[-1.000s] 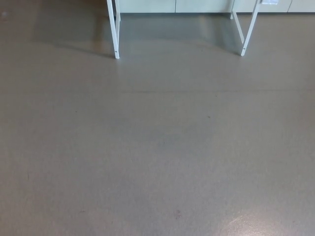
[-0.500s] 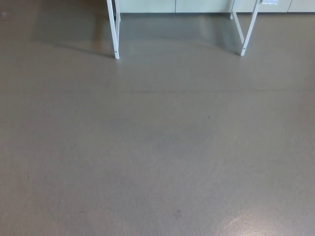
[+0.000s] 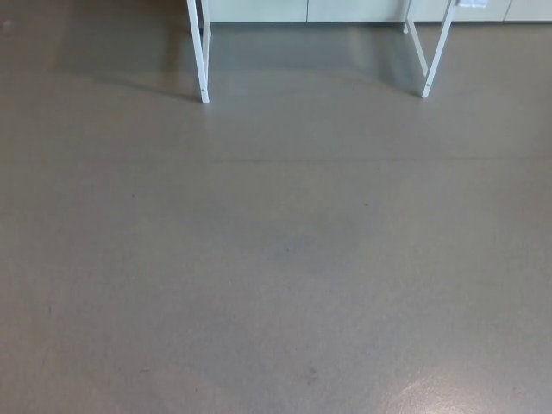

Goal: The robot walks towards a desk on which a file tray is kept in the middle and a toilet paper roll is kept on its right. The robot uses its right hand to hook on finger in the gap of the roll and grabs it, lifts it and places it on the tray.

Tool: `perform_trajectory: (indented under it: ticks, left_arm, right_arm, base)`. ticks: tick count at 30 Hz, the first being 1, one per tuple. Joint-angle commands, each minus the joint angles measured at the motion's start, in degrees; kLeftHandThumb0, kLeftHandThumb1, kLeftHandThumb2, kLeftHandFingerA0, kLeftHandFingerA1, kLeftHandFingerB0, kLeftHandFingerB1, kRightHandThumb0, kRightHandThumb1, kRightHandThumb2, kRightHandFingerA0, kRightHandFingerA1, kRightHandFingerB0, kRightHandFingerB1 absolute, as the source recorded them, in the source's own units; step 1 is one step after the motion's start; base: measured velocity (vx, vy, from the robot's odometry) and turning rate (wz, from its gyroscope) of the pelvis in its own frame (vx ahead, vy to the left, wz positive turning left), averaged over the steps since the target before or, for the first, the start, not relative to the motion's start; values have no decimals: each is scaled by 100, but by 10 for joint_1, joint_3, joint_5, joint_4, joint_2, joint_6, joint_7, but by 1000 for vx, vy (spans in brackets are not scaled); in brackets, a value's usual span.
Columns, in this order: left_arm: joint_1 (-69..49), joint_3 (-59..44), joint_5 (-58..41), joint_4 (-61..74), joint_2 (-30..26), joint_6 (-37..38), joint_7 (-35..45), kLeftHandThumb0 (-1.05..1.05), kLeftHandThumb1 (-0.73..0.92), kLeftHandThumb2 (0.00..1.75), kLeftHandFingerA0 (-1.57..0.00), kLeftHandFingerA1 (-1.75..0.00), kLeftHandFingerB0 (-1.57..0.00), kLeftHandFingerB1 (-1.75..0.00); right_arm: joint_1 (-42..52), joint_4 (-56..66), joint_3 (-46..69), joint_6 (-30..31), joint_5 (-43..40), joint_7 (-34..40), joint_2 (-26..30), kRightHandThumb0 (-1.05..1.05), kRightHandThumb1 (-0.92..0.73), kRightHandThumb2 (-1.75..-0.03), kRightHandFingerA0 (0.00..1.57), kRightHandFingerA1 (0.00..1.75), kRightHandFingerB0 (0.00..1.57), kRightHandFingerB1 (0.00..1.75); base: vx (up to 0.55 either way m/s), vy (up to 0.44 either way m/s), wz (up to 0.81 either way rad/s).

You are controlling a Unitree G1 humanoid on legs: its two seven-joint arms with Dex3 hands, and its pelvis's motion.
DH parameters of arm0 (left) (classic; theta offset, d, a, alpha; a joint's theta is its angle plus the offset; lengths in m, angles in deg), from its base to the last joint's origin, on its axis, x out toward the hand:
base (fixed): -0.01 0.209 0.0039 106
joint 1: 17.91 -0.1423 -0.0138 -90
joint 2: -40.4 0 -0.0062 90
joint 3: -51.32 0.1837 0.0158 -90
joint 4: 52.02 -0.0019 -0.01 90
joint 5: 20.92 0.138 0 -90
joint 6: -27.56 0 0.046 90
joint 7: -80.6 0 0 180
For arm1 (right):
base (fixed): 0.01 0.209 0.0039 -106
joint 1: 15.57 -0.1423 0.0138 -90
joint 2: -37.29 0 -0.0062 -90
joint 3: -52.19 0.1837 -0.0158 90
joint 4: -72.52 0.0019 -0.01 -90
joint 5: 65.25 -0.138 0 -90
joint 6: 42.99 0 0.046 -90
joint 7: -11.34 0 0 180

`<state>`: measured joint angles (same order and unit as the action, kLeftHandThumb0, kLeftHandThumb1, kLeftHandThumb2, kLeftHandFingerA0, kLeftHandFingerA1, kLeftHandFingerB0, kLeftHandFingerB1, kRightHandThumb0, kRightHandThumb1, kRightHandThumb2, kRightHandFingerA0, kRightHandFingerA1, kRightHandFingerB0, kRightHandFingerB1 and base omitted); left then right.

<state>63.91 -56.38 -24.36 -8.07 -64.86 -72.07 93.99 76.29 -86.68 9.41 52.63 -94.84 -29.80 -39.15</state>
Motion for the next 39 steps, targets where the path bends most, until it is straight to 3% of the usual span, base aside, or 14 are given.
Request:
perform_trajectory:
  ticks: [1,6,16,25,39]
  left_arm:
    - [7,0,1,-19,-7,33,-1,-91,89,68,-23,-67,-15,-51]
    - [-4,-3,-8,8,-5,12,6,-85,90,67,-19,-57,-14,-43]
    - [-21,-4,-5,42,-2,4,6,-83,91,68,-19,-54,-12,-40]
    - [3,-3,4,-13,-3,41,-10,-92,88,67,-26,-69,-18,-53]
    - [-7,-2,-8,12,-4,12,7,-88,88,68,-18,-59,-11,-44]
  right_arm:
    - [0,-4,1,1,-18,-34,17,-31,-62,-78,94,113,47,71]
    - [0,-6,1,1,-18,-36,18,-31,-62,-78,94,113,47,71]
    - [0,-7,1,0,-17,-37,18,-31,-62,-78,94,113,47,71]
    - [0,-8,1,0,-17,-38,18,-31,-62,-78,94,113,47,71]
    - [1,-7,2,0,-17,-38,18,-31,-62,-78,94,113,47,71]
  base:
    - [0,0,0]
    - [0,0,0]
    - [0,0,0]
    - [0,0,0]
    - [0,0,0]
